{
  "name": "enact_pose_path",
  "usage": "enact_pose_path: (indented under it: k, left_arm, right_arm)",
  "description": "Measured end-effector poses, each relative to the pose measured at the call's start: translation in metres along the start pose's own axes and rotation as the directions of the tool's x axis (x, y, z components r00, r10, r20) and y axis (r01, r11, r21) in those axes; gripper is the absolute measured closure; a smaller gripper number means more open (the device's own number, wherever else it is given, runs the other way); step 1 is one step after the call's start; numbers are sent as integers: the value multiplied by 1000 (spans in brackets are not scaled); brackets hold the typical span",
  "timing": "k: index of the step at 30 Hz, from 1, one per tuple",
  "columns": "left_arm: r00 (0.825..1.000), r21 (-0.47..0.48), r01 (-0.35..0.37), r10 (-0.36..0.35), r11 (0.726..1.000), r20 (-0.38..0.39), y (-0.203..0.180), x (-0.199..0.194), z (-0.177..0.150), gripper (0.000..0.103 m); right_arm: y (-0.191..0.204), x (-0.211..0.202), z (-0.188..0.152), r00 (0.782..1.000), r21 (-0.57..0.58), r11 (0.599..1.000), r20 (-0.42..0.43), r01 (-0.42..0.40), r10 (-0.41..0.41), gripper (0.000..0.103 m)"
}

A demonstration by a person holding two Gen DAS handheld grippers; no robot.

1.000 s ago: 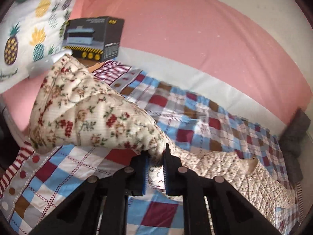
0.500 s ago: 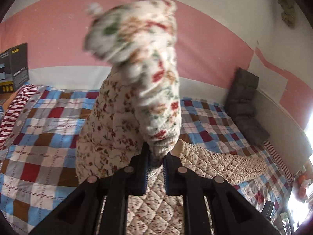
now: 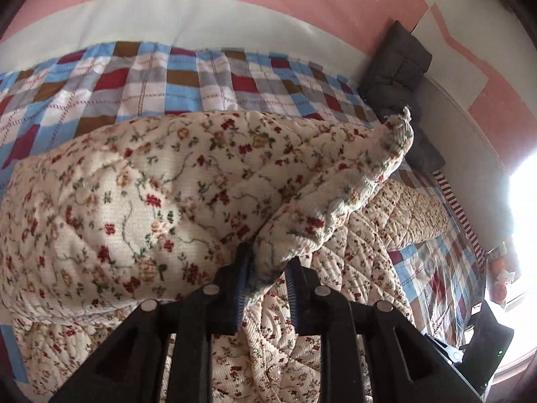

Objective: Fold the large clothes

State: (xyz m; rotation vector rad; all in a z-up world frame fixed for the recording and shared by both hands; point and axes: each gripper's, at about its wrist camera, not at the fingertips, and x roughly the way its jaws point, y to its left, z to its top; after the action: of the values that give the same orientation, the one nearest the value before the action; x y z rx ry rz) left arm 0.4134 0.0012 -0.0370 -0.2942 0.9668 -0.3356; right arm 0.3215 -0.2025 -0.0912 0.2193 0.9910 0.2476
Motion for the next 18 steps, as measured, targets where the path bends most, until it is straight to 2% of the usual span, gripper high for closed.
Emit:
enact_pose_path:
  k: [1,5,8,9,12,15,18]
  left_arm:
    - [1000,-11,11,-11,1000,-10,3,-1,-6,80]
    - [998,-14,65,-65,998,4,11,-19,-13,79]
    - [995,29,89,-90,996,36,12,-33,-19,75]
    - [995,53,89,-91,995,42,8,-39,-19,68]
    - [989,112,136,-141,984,35,3,-45,-16,1]
    - [992,152,107,-116,983,50,-2,-51,-17,2]
    - [989,113,80,-92,990,114,16,-66,-17,2]
  right_arm:
    - [-1,0,1,1000,4,1000,1,-1,1,47]
    - [-2,-2,7,1000,12,1000,11,-10,10,35]
    - [-2,-4,14,999,35,999,31,-25,24,34]
    - [-1,-5,16,999,47,998,39,-34,32,34]
    - [3,-7,20,996,72,995,58,-66,62,34]
    - [7,-6,23,995,82,993,56,-84,79,34]
    - [12,-7,26,996,71,994,54,-81,77,34]
